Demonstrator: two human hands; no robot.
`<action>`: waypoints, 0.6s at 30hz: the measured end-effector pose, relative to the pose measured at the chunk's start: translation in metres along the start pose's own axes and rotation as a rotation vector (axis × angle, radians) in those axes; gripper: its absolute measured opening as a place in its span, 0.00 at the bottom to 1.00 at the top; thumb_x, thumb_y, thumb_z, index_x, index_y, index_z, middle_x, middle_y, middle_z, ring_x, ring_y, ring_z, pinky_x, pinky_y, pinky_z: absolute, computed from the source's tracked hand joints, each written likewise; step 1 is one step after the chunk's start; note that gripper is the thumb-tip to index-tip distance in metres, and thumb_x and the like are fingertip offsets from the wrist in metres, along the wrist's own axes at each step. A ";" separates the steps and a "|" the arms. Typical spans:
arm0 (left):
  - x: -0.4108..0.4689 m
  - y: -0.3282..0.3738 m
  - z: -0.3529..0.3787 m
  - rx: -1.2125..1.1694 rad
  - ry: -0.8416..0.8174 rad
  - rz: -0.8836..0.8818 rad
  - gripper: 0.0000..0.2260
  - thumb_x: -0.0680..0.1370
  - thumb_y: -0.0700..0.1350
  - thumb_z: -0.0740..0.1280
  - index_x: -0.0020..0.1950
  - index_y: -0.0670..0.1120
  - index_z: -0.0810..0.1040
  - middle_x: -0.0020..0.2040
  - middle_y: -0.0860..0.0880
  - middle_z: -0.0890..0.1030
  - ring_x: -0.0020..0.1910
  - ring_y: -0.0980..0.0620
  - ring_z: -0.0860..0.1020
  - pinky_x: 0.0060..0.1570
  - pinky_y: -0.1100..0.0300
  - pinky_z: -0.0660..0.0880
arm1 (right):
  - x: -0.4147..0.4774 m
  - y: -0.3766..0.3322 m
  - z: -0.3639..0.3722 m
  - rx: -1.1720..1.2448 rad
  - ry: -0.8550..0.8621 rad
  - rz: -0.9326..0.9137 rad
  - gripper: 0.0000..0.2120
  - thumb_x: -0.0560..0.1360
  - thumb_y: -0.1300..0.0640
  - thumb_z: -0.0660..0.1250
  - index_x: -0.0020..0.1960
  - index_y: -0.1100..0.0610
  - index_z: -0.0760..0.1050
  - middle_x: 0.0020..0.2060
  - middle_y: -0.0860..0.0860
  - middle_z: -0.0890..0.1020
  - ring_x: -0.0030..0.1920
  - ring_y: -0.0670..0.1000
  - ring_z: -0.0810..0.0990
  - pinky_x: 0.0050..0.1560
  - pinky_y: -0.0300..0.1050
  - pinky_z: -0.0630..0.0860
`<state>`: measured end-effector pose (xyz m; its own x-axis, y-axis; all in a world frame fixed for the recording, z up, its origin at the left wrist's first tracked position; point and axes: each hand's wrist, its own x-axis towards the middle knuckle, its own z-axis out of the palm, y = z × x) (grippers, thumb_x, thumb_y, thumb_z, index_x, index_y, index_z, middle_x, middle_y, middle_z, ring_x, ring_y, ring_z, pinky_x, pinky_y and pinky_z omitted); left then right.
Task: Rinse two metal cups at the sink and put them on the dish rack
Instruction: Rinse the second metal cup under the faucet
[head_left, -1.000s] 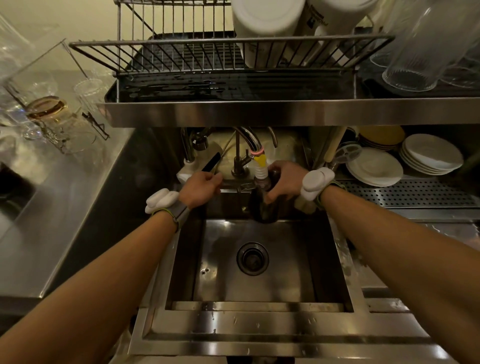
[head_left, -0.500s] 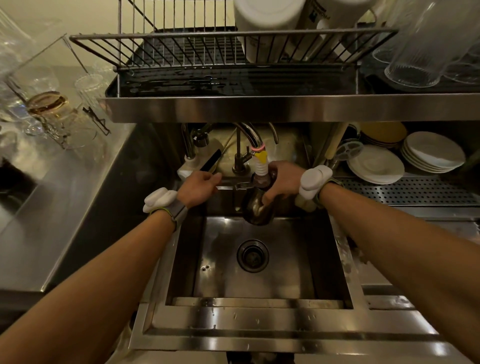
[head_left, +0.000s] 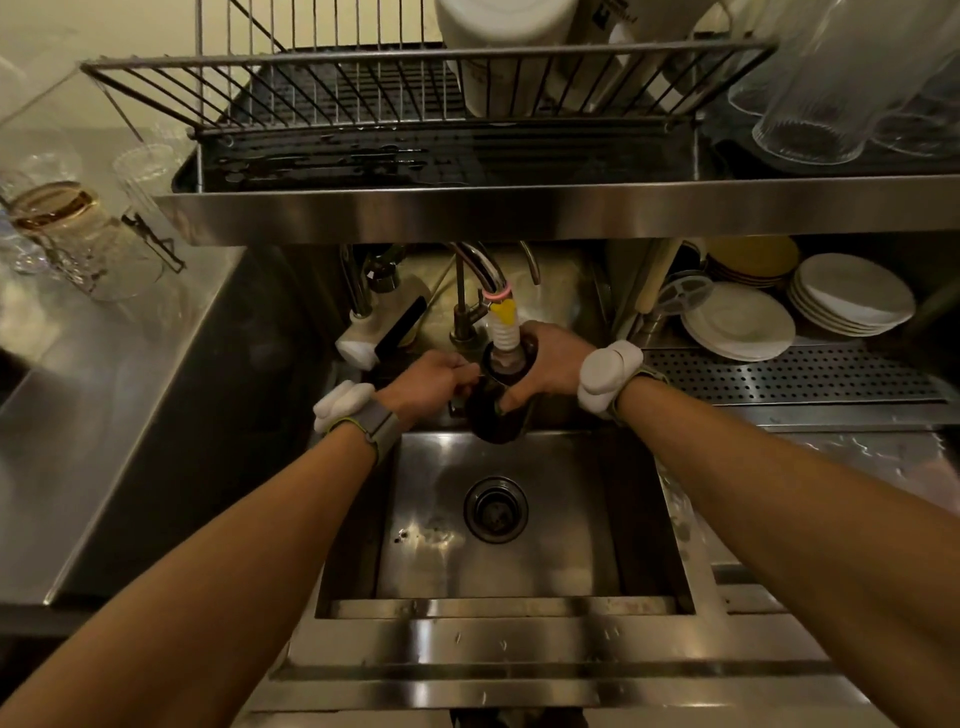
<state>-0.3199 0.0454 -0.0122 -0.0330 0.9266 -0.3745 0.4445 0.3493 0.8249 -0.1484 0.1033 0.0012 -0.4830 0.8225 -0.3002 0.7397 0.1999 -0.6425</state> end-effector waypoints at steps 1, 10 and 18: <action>0.000 0.000 0.001 0.002 -0.008 -0.003 0.13 0.80 0.43 0.62 0.35 0.47 0.74 0.35 0.48 0.75 0.39 0.50 0.72 0.47 0.55 0.68 | -0.001 0.003 0.000 0.016 -0.019 0.003 0.41 0.57 0.53 0.82 0.65 0.58 0.70 0.60 0.52 0.78 0.59 0.54 0.78 0.61 0.46 0.74; -0.009 0.011 -0.011 0.542 0.085 0.131 0.09 0.77 0.48 0.64 0.39 0.47 0.76 0.41 0.46 0.79 0.45 0.47 0.79 0.49 0.53 0.73 | -0.013 0.012 -0.008 0.003 -0.131 0.095 0.52 0.57 0.52 0.83 0.74 0.58 0.61 0.71 0.53 0.69 0.70 0.55 0.68 0.71 0.49 0.66; -0.025 0.028 -0.011 1.020 0.192 0.261 0.12 0.78 0.50 0.61 0.51 0.43 0.79 0.51 0.41 0.81 0.54 0.41 0.77 0.55 0.54 0.68 | -0.024 0.011 -0.008 -0.005 -0.153 0.050 0.50 0.50 0.44 0.82 0.68 0.58 0.70 0.64 0.52 0.76 0.65 0.55 0.75 0.67 0.53 0.71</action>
<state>-0.3160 0.0334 0.0249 0.0705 0.9933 -0.0918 0.9937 -0.0619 0.0929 -0.1248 0.0902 0.0071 -0.5114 0.7407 -0.4357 0.7666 0.1640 -0.6209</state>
